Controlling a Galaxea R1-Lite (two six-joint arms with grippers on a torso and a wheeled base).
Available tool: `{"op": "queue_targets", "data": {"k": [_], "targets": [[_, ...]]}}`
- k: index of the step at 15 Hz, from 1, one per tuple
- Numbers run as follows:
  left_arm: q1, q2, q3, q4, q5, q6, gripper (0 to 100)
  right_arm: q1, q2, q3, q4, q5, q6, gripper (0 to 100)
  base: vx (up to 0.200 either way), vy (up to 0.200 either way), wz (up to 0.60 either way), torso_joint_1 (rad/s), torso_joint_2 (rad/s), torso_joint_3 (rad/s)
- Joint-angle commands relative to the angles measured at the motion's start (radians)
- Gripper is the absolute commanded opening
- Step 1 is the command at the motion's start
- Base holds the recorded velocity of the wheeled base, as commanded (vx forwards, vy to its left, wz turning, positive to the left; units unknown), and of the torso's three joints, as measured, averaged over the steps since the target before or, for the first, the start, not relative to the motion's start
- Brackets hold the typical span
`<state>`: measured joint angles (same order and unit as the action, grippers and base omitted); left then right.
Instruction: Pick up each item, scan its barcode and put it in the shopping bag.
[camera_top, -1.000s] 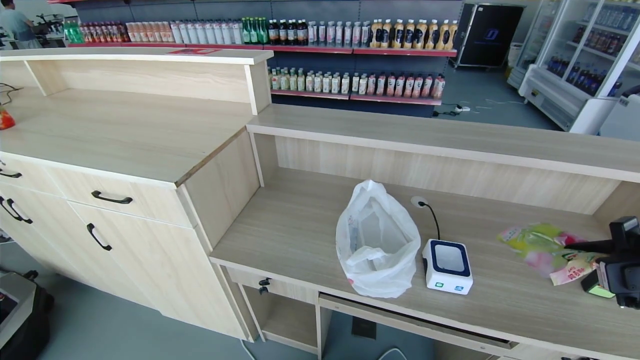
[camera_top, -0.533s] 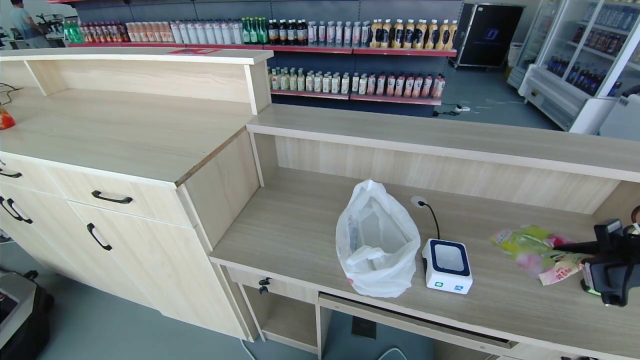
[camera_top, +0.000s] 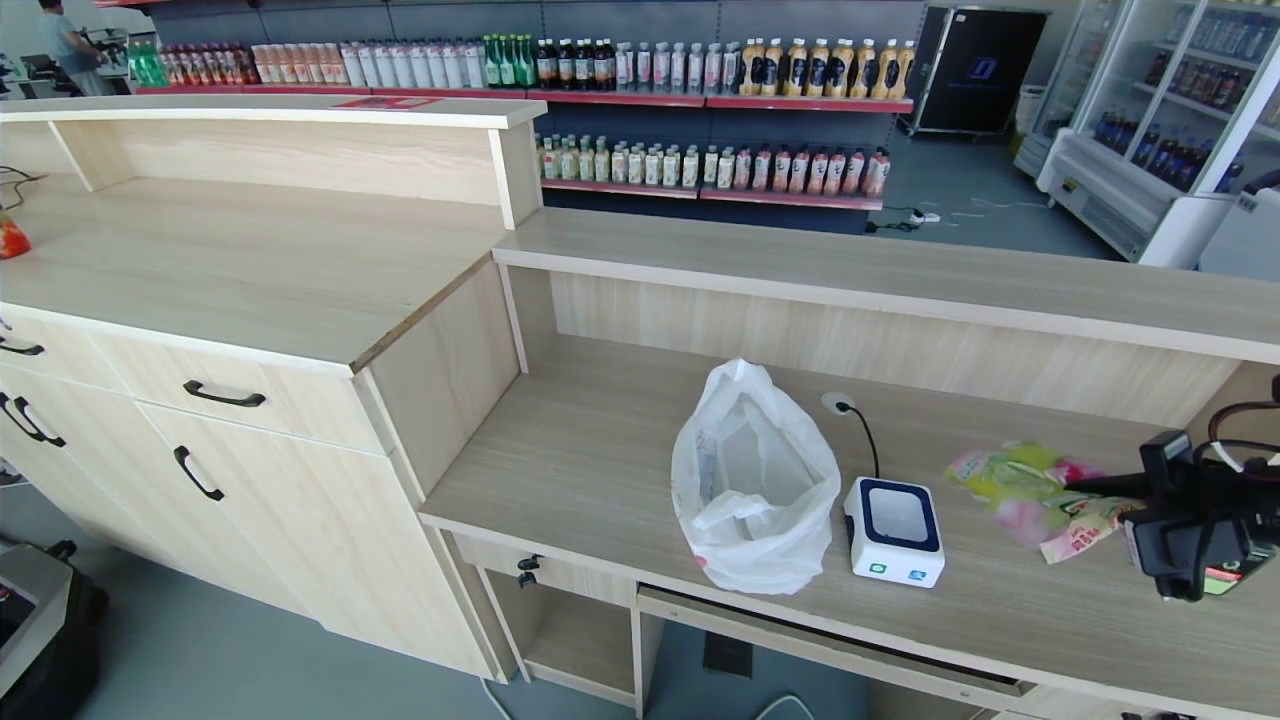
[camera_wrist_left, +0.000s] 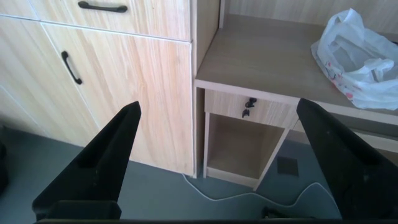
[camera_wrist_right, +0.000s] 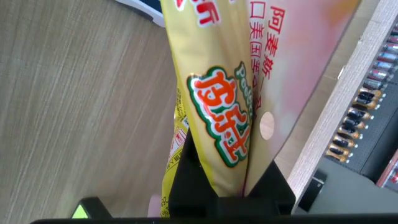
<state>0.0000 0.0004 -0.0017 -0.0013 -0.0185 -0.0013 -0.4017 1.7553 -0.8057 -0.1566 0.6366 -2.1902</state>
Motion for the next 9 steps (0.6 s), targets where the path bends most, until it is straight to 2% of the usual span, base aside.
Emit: {"op": "queue_targets", "data": {"k": [1, 9], "targets": [[0.000, 0.000, 0.000, 0.000, 0.000, 0.000, 100, 0.003, 0.023, 0.000, -0.003, 0.000, 0.000, 0, 0.000, 0.000, 0.00, 0.000, 0.00, 0.000], [0.000, 0.000, 0.000, 0.000, 0.000, 0.000, 100, 0.041, 0.085, -0.013, -0.067, -0.003, 0.000, 0, 0.000, 0.000, 0.00, 0.000, 0.00, 0.000]]}}
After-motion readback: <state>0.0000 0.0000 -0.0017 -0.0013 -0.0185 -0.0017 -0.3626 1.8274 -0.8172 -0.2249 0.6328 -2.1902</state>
